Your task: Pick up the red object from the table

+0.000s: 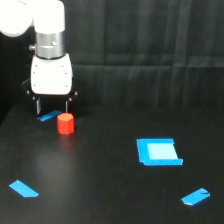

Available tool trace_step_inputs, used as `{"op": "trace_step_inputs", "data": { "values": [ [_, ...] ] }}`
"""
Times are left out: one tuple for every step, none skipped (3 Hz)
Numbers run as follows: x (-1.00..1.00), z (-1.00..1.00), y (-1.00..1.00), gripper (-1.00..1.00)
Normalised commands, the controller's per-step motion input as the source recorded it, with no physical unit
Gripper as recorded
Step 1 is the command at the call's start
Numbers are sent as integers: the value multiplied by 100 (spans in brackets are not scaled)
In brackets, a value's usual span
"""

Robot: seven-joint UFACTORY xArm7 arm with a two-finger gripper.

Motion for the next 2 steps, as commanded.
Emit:
{"op": "trace_step_inputs", "data": {
  "values": [
    [58, -18, -78, 96],
    [36, -18, -77, 100]
  ]
}}
